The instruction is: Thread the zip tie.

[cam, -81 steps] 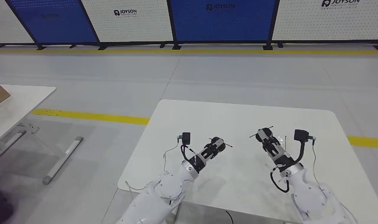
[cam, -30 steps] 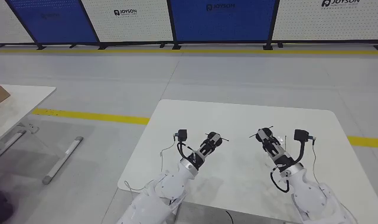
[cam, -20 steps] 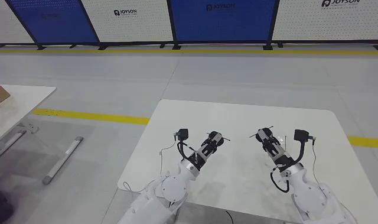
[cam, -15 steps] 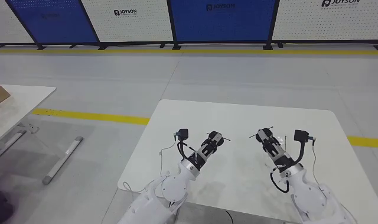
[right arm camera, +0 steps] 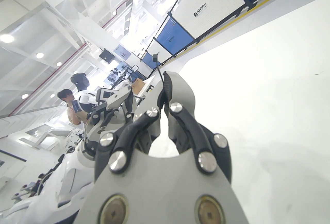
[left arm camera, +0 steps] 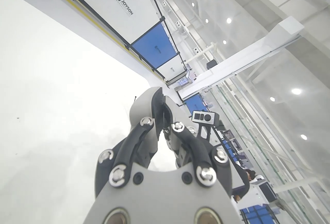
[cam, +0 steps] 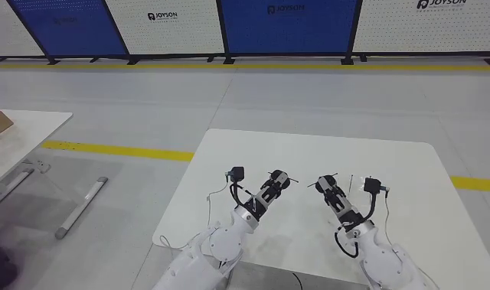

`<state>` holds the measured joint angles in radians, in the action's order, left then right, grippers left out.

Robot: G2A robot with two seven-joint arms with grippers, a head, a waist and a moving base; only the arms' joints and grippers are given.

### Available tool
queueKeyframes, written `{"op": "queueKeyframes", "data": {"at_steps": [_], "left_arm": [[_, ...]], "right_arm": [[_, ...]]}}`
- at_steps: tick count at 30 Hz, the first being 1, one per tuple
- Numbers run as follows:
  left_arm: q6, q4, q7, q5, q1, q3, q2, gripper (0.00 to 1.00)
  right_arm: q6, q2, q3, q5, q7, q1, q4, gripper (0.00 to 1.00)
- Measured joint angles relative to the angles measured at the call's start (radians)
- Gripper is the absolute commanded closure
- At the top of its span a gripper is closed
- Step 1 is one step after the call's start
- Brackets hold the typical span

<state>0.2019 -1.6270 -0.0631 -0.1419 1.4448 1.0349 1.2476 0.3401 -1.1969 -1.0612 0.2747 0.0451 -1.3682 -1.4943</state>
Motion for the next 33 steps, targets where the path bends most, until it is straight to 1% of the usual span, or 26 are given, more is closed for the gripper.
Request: {"op": "queueKeyframes", "data": {"at_steps": [7, 10, 14, 16, 19, 20, 22, 23, 25, 27, 29, 33], "left_arm": [[0.000, 0.000, 0.000, 0.000, 0.000, 0.000, 0.000, 1.00], [0.000, 0.000, 0.000, 0.000, 0.000, 0.000, 0.000, 1.00], [-0.003, 0.000, 0.002, -0.002, 0.000, 0.001, 0.000, 1.00], [-0.014, -0.010, 0.011, -0.020, 0.001, 0.017, -0.004, 1.00], [-0.032, -0.047, 0.050, -0.045, 0.018, 0.051, -0.013, 1.00], [-0.039, -0.064, 0.074, -0.057, 0.025, 0.064, -0.018, 1.00], [-0.052, -0.086, 0.111, -0.079, 0.034, 0.083, -0.025, 1.00], [-0.058, -0.098, 0.140, -0.093, 0.037, 0.095, -0.029, 1.00], [-0.066, -0.106, 0.191, -0.097, 0.034, 0.113, -0.035, 1.00], [-0.076, -0.106, 0.246, -0.094, 0.023, 0.127, -0.039, 1.00], [-0.076, -0.106, 0.255, -0.090, 0.021, 0.129, -0.039, 1.00], [-0.075, -0.106, 0.252, -0.090, 0.021, 0.128, -0.039, 1.00]], "right_arm": [[-0.001, -0.002, 0.002, -0.003, -0.007, -0.004, -0.004, 1.00], [0.000, -0.010, 0.014, -0.032, -0.053, -0.018, -0.015, 1.00], [0.000, -0.019, 0.034, -0.031, -0.110, -0.021, -0.012, 1.00], [0.000, -0.022, 0.038, -0.034, -0.118, -0.020, -0.010, 1.00], [0.000, -0.022, 0.038, -0.035, -0.117, -0.020, -0.010, 1.00], [0.000, -0.021, 0.038, -0.035, -0.117, -0.020, -0.010, 1.00], [0.000, -0.021, 0.038, -0.035, -0.117, -0.020, -0.010, 1.00], [0.000, -0.021, 0.038, -0.035, -0.117, -0.020, -0.010, 1.00], [0.000, -0.021, 0.038, -0.035, -0.117, -0.020, -0.010, 1.00], [0.000, -0.021, 0.038, -0.035, -0.117, -0.020, -0.010, 1.00], [0.000, -0.021, 0.038, -0.035, -0.117, -0.020, -0.010, 1.00], [0.000, -0.021, 0.038, -0.035, -0.117, -0.020, -0.010, 1.00]]}}
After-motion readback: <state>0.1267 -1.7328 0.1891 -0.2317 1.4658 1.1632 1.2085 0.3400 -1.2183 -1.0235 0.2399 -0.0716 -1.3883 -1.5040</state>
